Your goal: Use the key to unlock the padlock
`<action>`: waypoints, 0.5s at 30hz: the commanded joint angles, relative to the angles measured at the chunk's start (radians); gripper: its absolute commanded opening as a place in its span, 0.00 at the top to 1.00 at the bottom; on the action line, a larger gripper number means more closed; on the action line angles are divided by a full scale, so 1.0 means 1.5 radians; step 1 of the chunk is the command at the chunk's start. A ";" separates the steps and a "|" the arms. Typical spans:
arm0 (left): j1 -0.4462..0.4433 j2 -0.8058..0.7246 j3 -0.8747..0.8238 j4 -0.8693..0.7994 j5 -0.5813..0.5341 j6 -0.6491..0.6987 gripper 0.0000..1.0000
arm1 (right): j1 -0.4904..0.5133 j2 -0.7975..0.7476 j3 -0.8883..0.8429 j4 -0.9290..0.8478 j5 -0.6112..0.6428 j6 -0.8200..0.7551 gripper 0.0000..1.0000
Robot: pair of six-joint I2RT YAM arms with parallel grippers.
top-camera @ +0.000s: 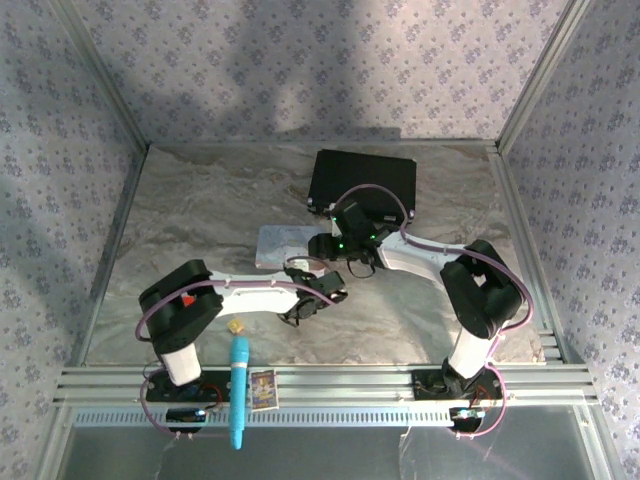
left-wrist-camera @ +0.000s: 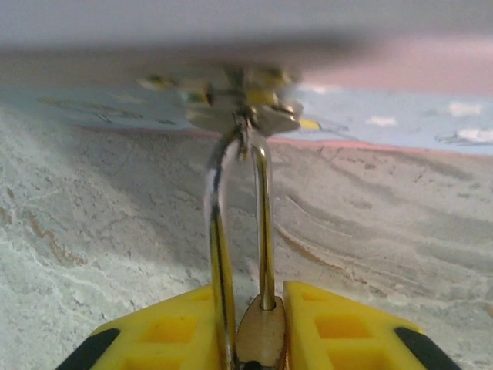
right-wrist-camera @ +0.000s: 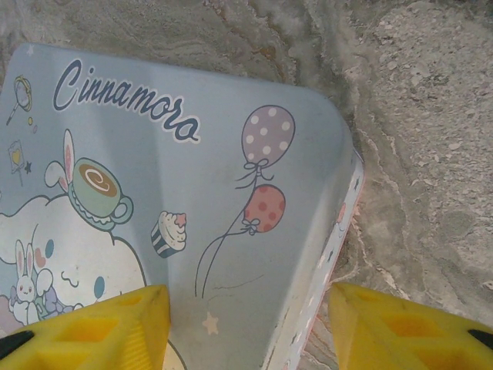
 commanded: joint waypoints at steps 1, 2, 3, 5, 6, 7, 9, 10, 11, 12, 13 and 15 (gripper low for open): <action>-0.026 0.024 0.019 -0.064 0.013 -0.003 0.72 | -0.006 0.048 -0.017 -0.098 0.037 -0.003 0.43; -0.032 0.026 0.022 -0.061 0.015 -0.003 0.71 | -0.006 0.050 -0.018 -0.098 0.037 -0.002 0.43; -0.036 0.028 0.025 -0.060 0.018 -0.005 0.71 | -0.007 0.051 -0.018 -0.098 0.037 -0.002 0.44; -0.044 0.035 0.031 -0.062 0.017 -0.007 0.70 | -0.007 0.053 -0.019 -0.097 0.037 -0.002 0.43; -0.046 0.039 0.036 -0.068 0.014 -0.007 0.70 | -0.007 0.053 -0.019 -0.097 0.037 -0.002 0.43; -0.048 0.044 0.043 -0.074 0.011 -0.007 0.70 | -0.007 0.053 -0.020 -0.096 0.037 -0.002 0.43; -0.050 0.050 0.049 -0.077 0.010 -0.006 0.63 | -0.007 0.054 -0.019 -0.096 0.036 -0.002 0.43; -0.051 0.051 0.048 -0.073 0.012 -0.002 0.60 | -0.008 0.053 -0.019 -0.096 0.036 -0.002 0.44; -0.052 0.050 0.049 -0.071 0.011 -0.002 0.60 | -0.008 0.053 -0.018 -0.096 0.036 -0.002 0.43; -0.054 0.050 0.051 -0.074 0.006 -0.004 0.60 | -0.008 0.053 -0.019 -0.097 0.037 -0.003 0.44; -0.059 0.051 0.057 -0.084 -0.007 -0.007 0.60 | -0.008 0.052 -0.018 -0.097 0.037 -0.003 0.43; -0.061 0.057 0.069 -0.104 -0.022 -0.009 0.61 | -0.009 0.051 -0.018 -0.097 0.037 -0.002 0.43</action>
